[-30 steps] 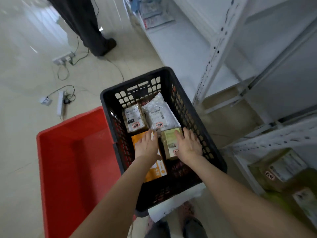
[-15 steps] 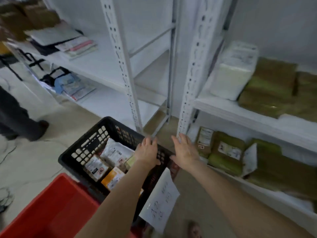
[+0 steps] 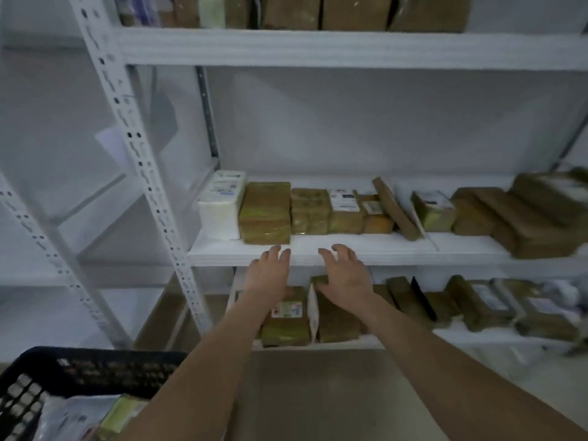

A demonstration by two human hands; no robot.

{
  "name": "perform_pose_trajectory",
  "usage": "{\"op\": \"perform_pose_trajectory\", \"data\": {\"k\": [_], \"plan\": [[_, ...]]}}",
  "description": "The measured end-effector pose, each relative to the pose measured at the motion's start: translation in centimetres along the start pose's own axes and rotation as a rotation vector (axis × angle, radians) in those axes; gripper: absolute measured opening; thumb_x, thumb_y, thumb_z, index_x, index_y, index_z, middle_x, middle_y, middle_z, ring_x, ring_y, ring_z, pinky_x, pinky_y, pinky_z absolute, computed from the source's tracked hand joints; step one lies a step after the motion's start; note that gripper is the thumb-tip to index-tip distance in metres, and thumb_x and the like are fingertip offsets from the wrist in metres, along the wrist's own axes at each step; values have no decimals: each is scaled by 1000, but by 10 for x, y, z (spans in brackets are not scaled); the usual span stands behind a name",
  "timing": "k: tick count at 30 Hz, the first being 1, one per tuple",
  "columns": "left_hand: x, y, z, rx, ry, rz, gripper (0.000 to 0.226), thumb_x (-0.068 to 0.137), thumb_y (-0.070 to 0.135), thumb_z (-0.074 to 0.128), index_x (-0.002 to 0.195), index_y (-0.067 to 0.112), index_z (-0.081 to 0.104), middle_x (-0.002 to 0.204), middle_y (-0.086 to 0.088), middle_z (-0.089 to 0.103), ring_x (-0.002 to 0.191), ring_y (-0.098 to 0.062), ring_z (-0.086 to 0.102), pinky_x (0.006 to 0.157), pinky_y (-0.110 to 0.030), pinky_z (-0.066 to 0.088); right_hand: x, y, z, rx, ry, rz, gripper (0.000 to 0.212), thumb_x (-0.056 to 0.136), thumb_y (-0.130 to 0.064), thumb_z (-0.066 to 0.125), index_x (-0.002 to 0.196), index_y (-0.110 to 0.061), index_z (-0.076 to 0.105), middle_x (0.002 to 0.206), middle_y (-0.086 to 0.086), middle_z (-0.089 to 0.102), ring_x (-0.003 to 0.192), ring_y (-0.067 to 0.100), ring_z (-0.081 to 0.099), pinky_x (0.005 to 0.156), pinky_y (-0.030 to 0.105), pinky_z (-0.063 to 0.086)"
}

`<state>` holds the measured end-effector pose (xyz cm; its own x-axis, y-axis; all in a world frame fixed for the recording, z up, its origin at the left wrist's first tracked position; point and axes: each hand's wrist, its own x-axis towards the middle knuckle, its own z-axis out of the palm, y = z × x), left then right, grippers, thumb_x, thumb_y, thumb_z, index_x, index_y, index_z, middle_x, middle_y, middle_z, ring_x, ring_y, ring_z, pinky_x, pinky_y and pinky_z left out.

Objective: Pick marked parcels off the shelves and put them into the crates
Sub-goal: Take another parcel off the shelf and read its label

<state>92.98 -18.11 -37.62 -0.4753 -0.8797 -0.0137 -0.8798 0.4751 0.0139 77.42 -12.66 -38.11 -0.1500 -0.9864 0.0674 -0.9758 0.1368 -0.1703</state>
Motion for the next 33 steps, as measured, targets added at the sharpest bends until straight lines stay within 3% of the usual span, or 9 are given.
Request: {"op": "perform_pose_trajectory", "data": {"k": [5, 9, 17, 21, 27, 31, 33], "plan": [[17, 108, -57, 35, 139, 83, 75, 82, 43, 69, 142, 15, 32, 144, -9, 35, 128, -28, 43, 95, -39, 45, -23, 90, -73, -53, 138, 47, 70, 86, -42, 63, 144, -21, 30, 146, 10, 29, 133, 30, 31, 105, 40, 35], [28, 189, -101, 16, 254, 165, 79, 83, 43, 68, 146, 17, 28, 152, -6, 28, 134, -27, 38, 98, -40, 44, -41, 157, -128, -47, 229, 63, 71, 87, -42, 63, 145, -19, 30, 145, 11, 30, 135, 30, 29, 105, 40, 35], [50, 299, -182, -14, 499, 301, 60, 93, 40, 54, 145, 19, 30, 149, -1, 31, 133, -22, 37, 101, -39, 39, -56, 254, -218, -22, 429, 72, 59, 92, -29, 56, 145, -21, 31, 148, 10, 29, 137, 28, 27, 109, 38, 32], [69, 313, -229, 24, 697, 349, 49, 97, 39, 47, 141, 20, 37, 141, 1, 41, 128, -19, 43, 92, -35, 44, -39, 273, -266, 8, 563, 66, 59, 92, -26, 55, 146, -20, 31, 145, 11, 32, 133, 28, 31, 106, 38, 33], [117, 299, -289, 93, 924, 342, 44, 90, 30, 56, 131, 14, 51, 128, -4, 53, 116, -25, 52, 87, -38, 45, 22, 269, -330, 104, 692, 35, 63, 91, -28, 58, 146, -20, 29, 143, 9, 31, 128, 28, 34, 102, 38, 36], [153, 266, -319, 22, 1105, 265, 39, 80, 21, 64, 116, 6, 60, 113, -13, 60, 98, -34, 60, 74, -39, 51, 79, 241, -365, 212, 684, -28, 72, 91, -38, 58, 150, -28, 19, 146, 10, 31, 133, 30, 33, 103, 40, 35], [167, 251, -332, -73, 1158, 209, 39, 82, 17, 60, 120, 4, 57, 117, -15, 58, 104, -35, 58, 81, -42, 51, 109, 224, -378, 239, 659, -91, 76, 91, -41, 58, 151, -32, 14, 142, 12, 38, 130, 32, 39, 102, 42, 37]]}}
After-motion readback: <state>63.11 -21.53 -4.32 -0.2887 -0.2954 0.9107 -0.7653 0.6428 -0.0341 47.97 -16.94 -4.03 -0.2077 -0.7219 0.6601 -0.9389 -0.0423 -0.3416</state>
